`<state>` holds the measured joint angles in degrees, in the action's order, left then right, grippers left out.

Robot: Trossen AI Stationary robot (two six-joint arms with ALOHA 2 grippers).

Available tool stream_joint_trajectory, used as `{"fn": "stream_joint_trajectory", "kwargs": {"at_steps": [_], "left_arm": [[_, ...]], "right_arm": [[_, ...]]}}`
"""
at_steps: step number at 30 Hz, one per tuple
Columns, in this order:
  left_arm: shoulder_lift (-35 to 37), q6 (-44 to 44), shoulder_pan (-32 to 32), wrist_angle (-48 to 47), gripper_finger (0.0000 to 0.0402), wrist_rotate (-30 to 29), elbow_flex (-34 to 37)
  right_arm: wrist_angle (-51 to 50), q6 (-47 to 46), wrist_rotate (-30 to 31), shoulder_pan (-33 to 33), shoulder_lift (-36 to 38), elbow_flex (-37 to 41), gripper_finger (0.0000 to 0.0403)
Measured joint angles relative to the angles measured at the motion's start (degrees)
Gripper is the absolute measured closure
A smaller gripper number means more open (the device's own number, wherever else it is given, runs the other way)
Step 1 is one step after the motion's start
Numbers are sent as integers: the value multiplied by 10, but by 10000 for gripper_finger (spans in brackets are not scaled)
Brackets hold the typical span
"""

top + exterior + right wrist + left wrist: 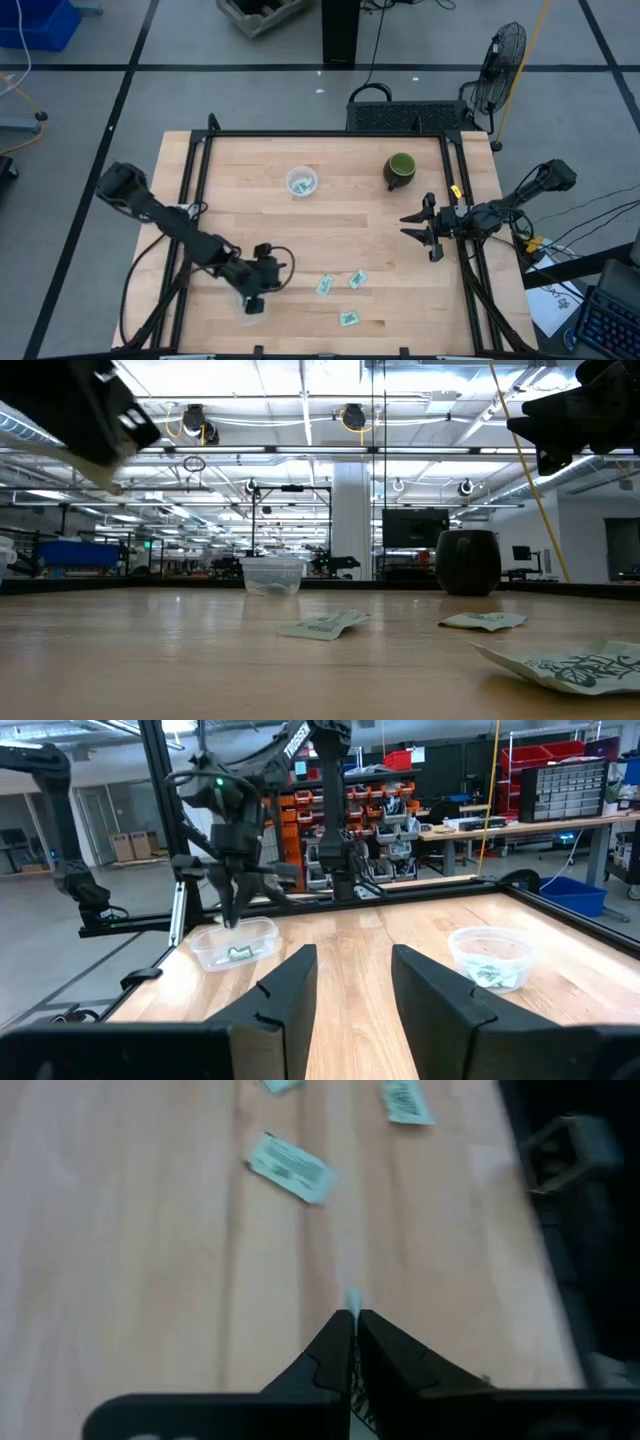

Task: Pick and place Stevia / Truvia into bins
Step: Put the stevia packet into the transparent rectangle container

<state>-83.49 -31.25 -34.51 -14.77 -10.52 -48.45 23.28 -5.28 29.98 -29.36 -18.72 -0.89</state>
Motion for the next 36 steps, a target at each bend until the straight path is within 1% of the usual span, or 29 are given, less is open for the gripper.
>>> {"fn": "stream_joint_trajectory", "kwargs": {"at_steps": [3,5,8,11,13,17,21,25,29,32,36], "left_arm": [[29,-50,-33,-55,383,22,0],[40,-86,-58,-79,393,26,0],[40,-138,-98,-115,394,1,0],[33,-169,-124,-116,379,-31,7],[28,-199,-134,-118,371,-42,15],[20,-238,-143,-97,367,-51,37],[7,-258,-142,-72,367,-50,57],[2,-293,-134,-74,366,-56,70],[2,-301,-130,-73,364,-61,79],[2,-311,-130,-72,348,-61,80],[2,-325,-130,-70,301,-80,80]], "right_arm": [[0,0,0,0,0,0,280],[0,0,0,0,0,0,280],[0,0,0,0,0,0,280],[0,0,0,0,0,0,280],[0,0,0,0,0,0,280],[0,0,0,0,0,0,280],[0,0,0,0,0,0,280],[0,0,0,0,0,0,280],[0,0,0,0,0,0,280],[0,0,0,0,0,0,280],[0,0,0,0,0,0,280]]}}
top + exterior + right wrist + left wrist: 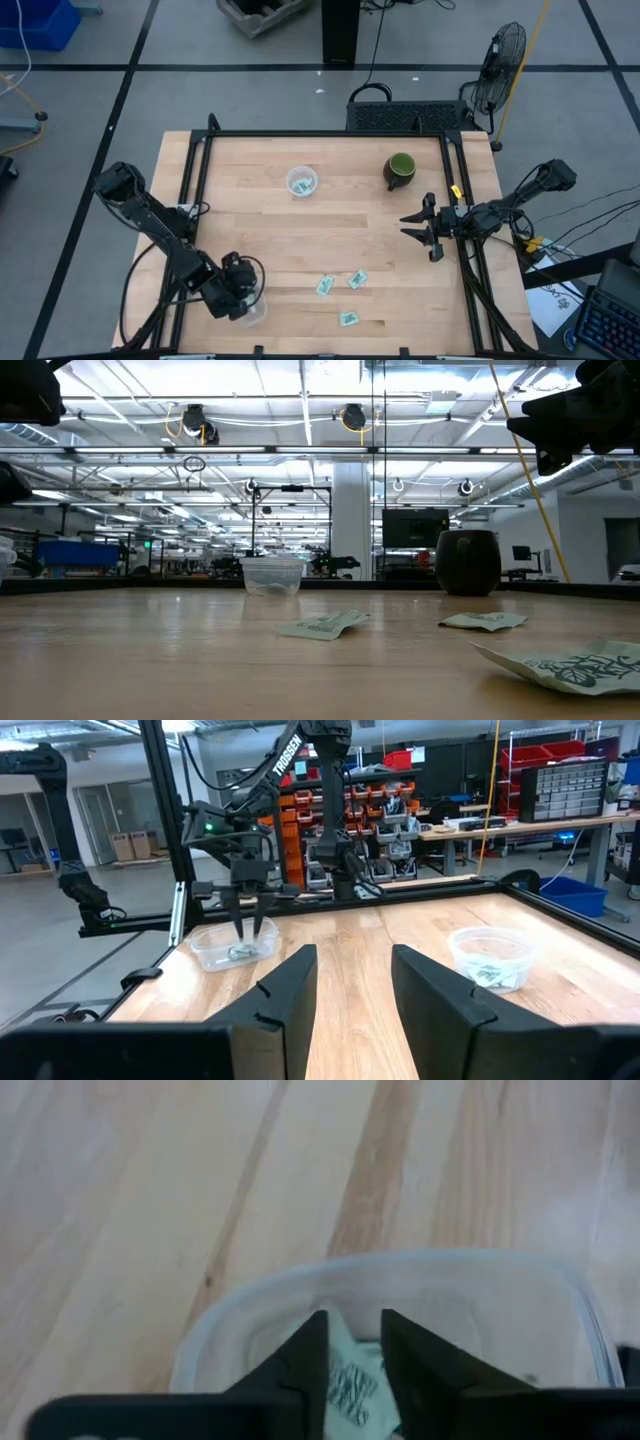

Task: Pick and place Stevia / Truvia into bins
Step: Put the stevia packet into the transparent rectangle container

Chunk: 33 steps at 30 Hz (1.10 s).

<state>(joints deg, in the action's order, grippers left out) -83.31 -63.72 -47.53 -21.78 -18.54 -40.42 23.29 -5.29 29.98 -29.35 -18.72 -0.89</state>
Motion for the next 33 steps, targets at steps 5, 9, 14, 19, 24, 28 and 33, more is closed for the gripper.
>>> {"fn": "stream_joint_trajectory", "kwargs": {"at_steps": [5,9,14,19,24,28,33], "left_arm": [[0,-9,9,31,242,0,0],[0,13,16,80,214,37,0],[0,78,25,171,200,40,0],[1,176,55,258,199,40,0],[1,274,99,331,199,22,0],[-7,336,132,365,199,22,0],[-51,423,152,434,199,25,-1]], "right_arm": [[0,0,0,0,0,0,280],[0,0,0,0,0,0,280],[0,0,0,0,0,0,280],[0,0,0,0,0,0,280],[0,0,0,0,0,0,280],[0,0,0,0,0,0,280],[0,0,0,0,0,0,280]]}}
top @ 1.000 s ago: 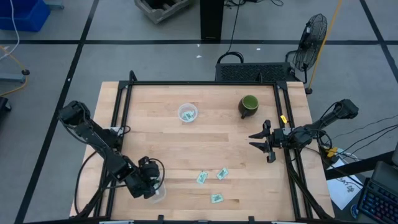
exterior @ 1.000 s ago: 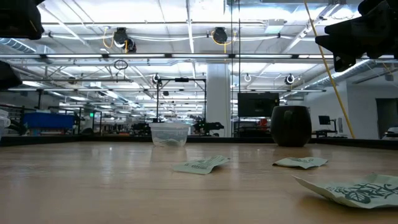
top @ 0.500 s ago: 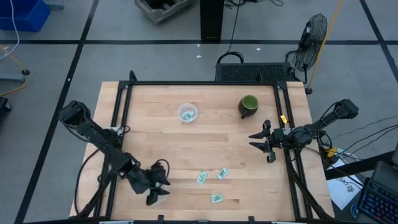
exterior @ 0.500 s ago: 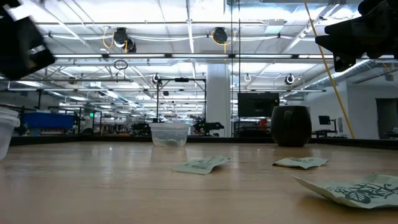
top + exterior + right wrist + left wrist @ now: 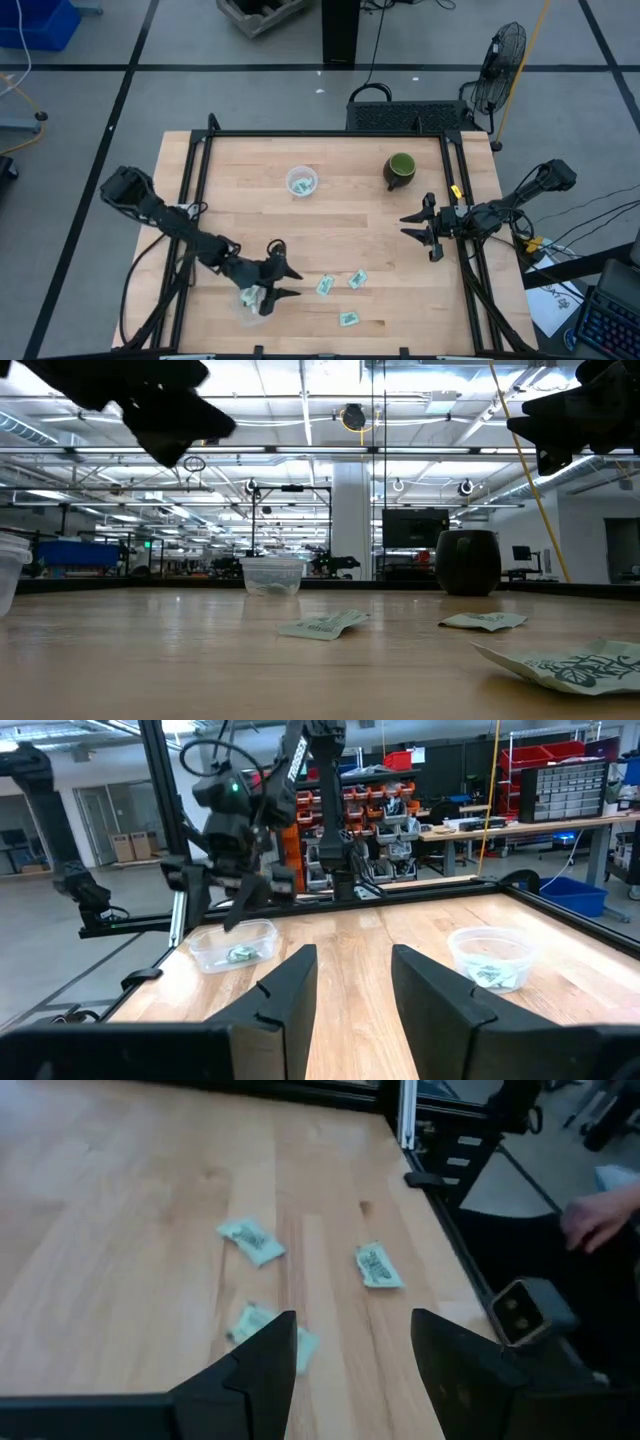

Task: Pick and place Stevia / Truvia into bins
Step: Put the stevia packet into the transparent rectangle container

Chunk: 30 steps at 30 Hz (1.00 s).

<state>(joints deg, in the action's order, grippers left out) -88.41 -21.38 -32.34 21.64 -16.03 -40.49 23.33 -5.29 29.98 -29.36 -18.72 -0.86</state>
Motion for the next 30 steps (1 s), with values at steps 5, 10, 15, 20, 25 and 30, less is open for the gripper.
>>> {"fn": "stream_joint_trajectory", "kwargs": {"at_steps": [5,10,15,20,25,30], "left_arm": [[-83,68,16,86,199,24,-16],[-170,106,25,79,199,25,-72],[-217,140,24,28,199,25,-137],[-239,134,33,-57,199,12,-174],[-257,108,48,-70,199,29,-179],[-257,104,51,-85,199,35,-179]], "right_arm": [[0,0,0,0,0,0,280],[0,0,0,0,0,0,280],[0,0,0,0,0,0,280],[0,0,0,0,0,0,280],[0,0,0,0,0,0,280],[0,0,0,0,0,0,280]]}}
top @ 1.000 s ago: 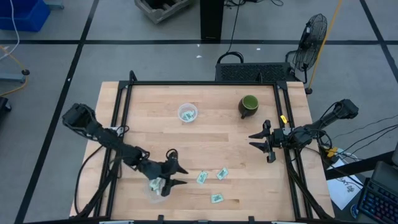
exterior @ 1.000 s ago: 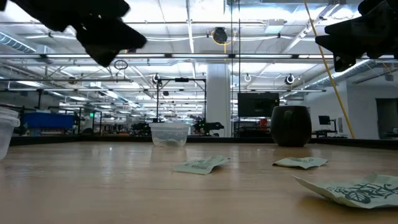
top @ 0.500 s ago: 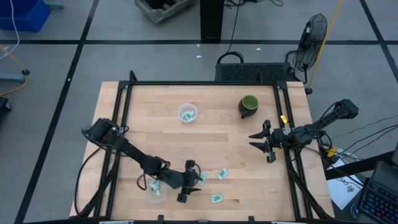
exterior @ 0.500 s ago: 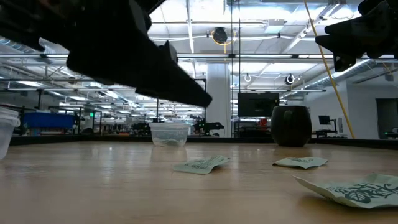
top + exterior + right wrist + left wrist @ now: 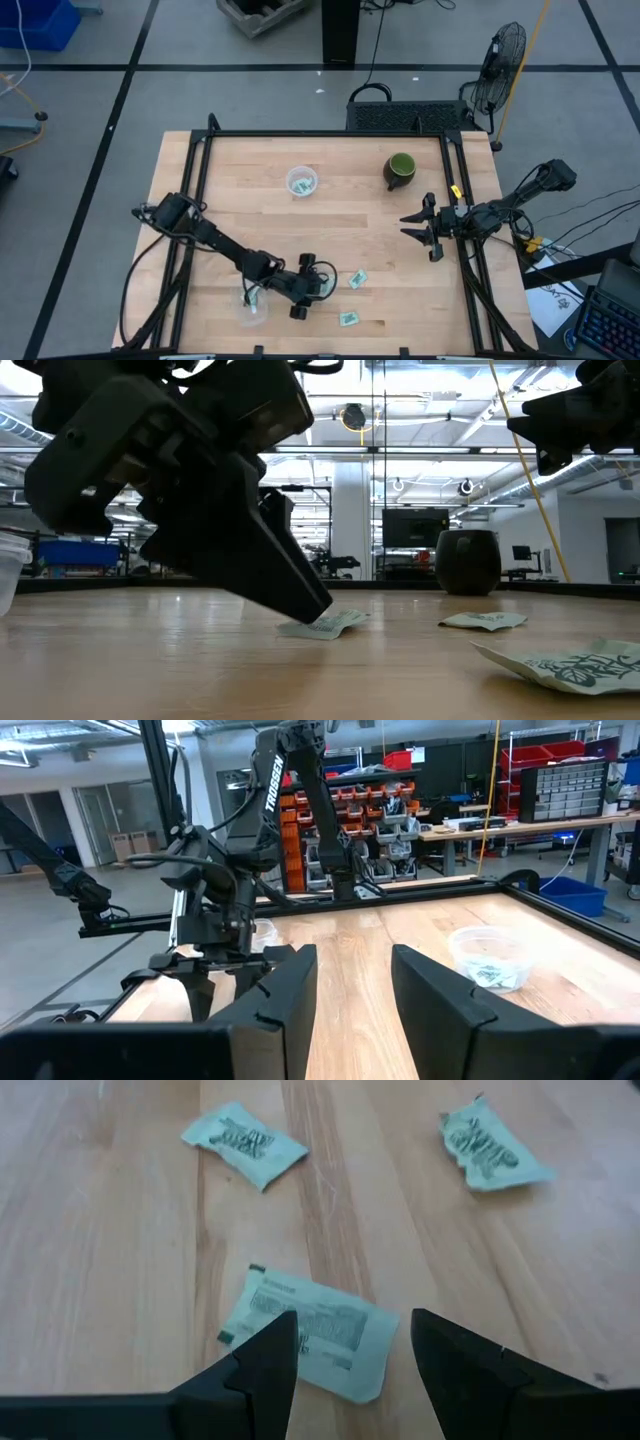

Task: Pick and place Stevia / Truvia into bins
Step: Put the stevia packet into the transparent rectangle container

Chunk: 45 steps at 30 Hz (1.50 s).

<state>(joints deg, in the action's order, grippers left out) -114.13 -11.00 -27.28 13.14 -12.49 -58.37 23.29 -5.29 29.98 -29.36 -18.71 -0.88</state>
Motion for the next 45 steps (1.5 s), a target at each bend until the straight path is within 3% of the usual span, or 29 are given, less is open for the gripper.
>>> {"fn": "stream_joint_trajectory", "kwargs": {"at_steps": [21,35,45], "left_arm": [[-32,-31,11,13,204,8,-2],[-33,-30,12,17,346,5,-1],[15,-16,7,-31,396,30,2]], "right_arm": [[0,0,0,0,0,0,280],[0,0,0,0,0,0,279],[0,0,0,0,0,0,279]]}}
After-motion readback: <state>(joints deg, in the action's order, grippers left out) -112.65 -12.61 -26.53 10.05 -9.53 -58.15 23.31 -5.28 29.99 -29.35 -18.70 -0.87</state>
